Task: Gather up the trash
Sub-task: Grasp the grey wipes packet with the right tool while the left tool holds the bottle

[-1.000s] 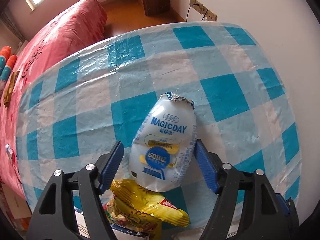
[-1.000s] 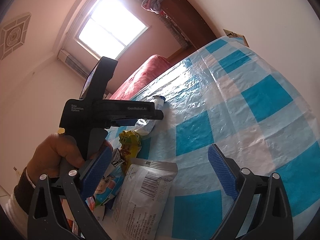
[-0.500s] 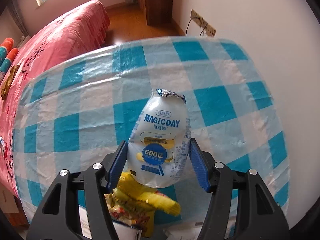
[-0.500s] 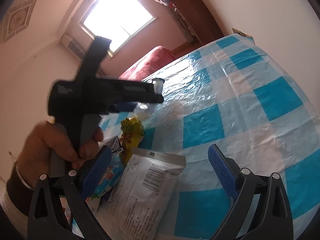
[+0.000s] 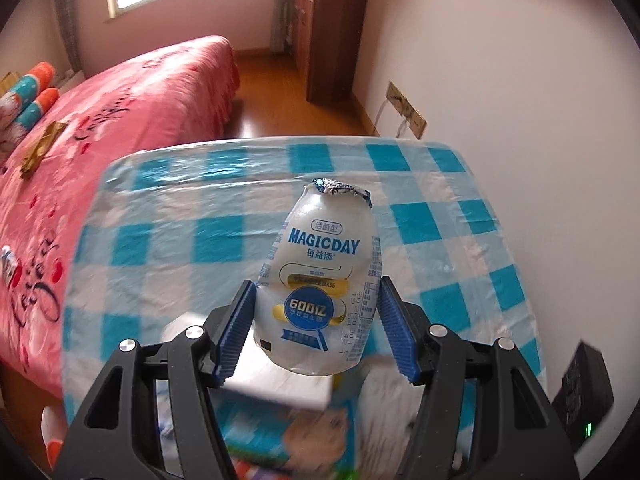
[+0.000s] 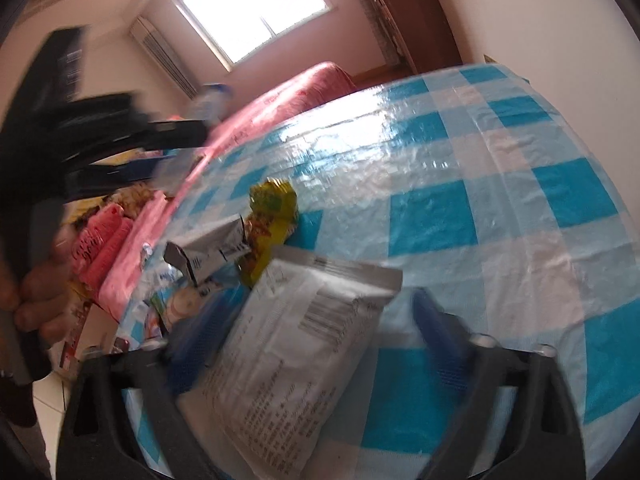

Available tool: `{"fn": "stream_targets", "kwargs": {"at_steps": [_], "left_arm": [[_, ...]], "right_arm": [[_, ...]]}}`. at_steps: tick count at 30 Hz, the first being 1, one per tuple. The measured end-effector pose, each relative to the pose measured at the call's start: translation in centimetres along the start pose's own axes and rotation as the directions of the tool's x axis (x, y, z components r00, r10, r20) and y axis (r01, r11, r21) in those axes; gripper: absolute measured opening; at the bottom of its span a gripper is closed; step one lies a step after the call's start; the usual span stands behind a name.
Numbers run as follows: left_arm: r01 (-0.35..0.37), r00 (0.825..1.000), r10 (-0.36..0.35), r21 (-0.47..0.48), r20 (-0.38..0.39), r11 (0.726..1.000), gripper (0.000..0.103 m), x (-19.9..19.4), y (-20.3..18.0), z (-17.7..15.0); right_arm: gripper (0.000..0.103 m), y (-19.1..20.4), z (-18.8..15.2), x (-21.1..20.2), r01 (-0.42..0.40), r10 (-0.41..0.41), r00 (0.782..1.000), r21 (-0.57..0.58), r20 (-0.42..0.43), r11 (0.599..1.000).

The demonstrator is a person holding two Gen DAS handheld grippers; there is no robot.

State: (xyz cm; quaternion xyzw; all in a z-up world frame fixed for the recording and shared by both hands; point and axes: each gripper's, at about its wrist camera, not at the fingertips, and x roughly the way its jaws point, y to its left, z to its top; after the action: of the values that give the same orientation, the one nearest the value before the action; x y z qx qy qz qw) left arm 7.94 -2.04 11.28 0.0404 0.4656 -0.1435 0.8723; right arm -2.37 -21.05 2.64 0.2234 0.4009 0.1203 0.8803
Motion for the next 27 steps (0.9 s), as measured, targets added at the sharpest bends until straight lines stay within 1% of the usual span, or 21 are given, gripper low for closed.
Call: {"fn": "stream_targets", "kwargs": {"at_steps": [1,5,6,7,9,11,13,17,21,22,24,27], "left_arm": [[-0.004,1.000,0.004,-0.004,0.007,1.000,0.062,-0.6,0.5,-0.5],[-0.021,0.999,0.022,-0.041,0.030,0.999,0.062,-3.4,3.2,-3.8],[-0.024,0.999,0.026,-0.049,0.036,0.999,0.062,-4.0,3.8,-4.7],[-0.030,0.999,0.032,-0.053,0.041,0.998,0.062,-4.5,4.4,-5.4],[-0.038,0.998,0.041,-0.067,0.050,0.997,0.062,-5.4,5.3,-6.9],[-0.029,0.998,0.034,-0.089,0.049,0.996,0.063,-6.2,6.4,-8.7],[-0.029,0.998,0.035,-0.103,0.049,0.994,0.063,-6.9,7.4,-10.4],[-0.014,0.999,0.019,-0.135,0.037,0.991,0.063,-7.6,9.0,-13.5],[0.003,1.000,0.000,-0.170,0.019,0.985,0.063,-7.6,10.6,-15.8],[0.013,1.000,-0.010,-0.175,0.016,0.984,0.063,-7.6,10.9,-16.4],[0.016,1.000,-0.013,-0.181,0.019,0.983,0.063,-7.7,11.2,-17.2],[0.040,0.999,-0.037,-0.178,0.017,0.983,0.063,-7.8,11.6,-18.1]], "right_arm": [[0.071,0.0,-0.2,0.1,0.008,-0.008,1.000,0.002,-0.012,1.000],[0.071,1.2,-1.0,0.3,0.040,-0.041,0.998,-0.028,-0.042,0.999],[0.073,1.7,-1.3,0.5,0.048,-0.050,0.997,-0.042,-0.050,0.998],[0.074,2.4,-1.6,0.5,0.070,-0.073,0.996,-0.064,-0.048,0.996],[0.080,3.8,-2.2,0.9,0.125,-0.131,0.990,-0.118,-0.043,0.985],[0.090,4.8,-2.8,1.3,0.152,-0.159,0.986,-0.150,-0.040,0.977],[0.095,5.8,-3.2,1.9,0.180,-0.192,0.980,-0.192,-0.045,0.965],[0.098,6.9,-3.6,2.7,0.236,-0.253,0.967,-0.239,-0.040,0.942],[0.099,8.0,-3.8,3.9,0.306,-0.330,0.943,-0.279,-0.040,0.910],[0.099,8.1,-3.9,4.0,0.313,-0.338,0.940,-0.287,-0.041,0.905],[0.099,8.0,-3.9,4.0,0.305,-0.331,0.943,-0.291,-0.043,0.907],[0.097,7.9,-4.0,3.8,0.301,-0.331,0.942,-0.316,-0.047,0.900]]}}
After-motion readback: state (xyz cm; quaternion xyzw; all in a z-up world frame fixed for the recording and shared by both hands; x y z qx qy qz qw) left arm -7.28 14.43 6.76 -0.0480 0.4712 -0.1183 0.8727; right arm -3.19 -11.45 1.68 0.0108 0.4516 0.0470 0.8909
